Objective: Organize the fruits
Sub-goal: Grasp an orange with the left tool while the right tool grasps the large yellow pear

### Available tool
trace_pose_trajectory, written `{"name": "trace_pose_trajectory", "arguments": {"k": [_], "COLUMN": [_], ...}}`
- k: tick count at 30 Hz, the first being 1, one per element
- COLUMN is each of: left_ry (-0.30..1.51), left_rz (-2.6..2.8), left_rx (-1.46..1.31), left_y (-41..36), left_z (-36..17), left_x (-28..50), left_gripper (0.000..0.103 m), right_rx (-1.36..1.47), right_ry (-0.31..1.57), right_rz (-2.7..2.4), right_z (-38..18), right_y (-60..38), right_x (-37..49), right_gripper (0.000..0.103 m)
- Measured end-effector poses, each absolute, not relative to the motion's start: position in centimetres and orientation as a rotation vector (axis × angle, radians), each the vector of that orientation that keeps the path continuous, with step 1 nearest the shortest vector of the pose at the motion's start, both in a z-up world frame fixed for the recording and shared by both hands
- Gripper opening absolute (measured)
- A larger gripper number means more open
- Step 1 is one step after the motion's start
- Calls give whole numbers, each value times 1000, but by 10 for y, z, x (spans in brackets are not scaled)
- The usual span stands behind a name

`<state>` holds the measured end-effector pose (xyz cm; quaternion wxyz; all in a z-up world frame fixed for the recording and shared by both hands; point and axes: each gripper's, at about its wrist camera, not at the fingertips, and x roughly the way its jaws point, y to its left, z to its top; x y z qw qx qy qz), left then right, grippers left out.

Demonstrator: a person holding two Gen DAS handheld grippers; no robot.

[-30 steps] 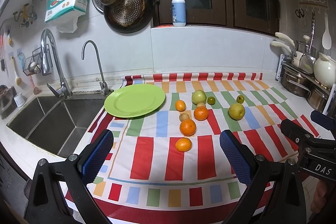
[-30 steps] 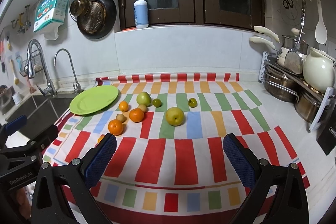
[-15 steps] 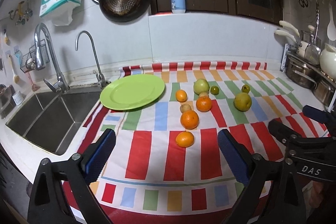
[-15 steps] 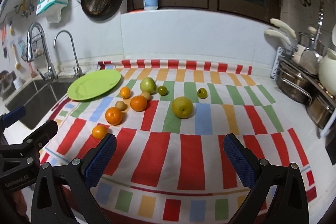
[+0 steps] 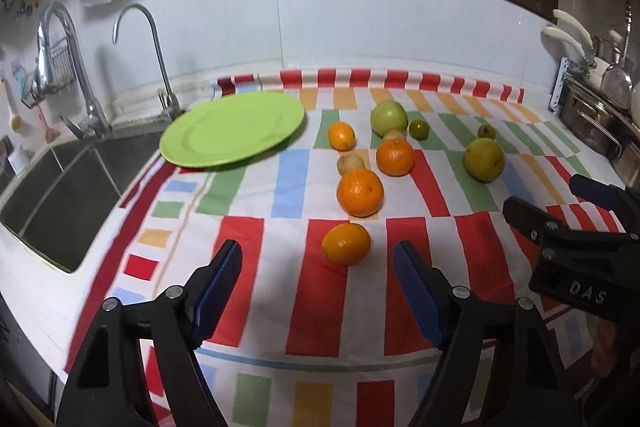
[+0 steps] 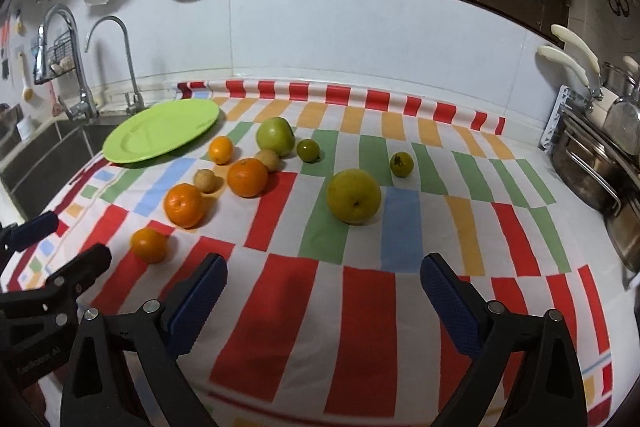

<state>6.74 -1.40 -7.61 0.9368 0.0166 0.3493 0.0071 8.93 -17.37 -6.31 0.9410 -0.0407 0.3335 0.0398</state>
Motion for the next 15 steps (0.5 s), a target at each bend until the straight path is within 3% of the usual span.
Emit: {"name": "trace_pose_trajectory", "arguments": {"k": [15], "left_ry": [828], "left_rz": [16], "left_rx": [-8], "left_y": [-18], "left_z": [-106], "left_x": [104], "left_gripper": [57], "right_rx": [11], "right_ry": [788], "right_rz": [64], "right_z": [-95], "right_y": [-188], "right_x": [157], "right_gripper": [81]}}
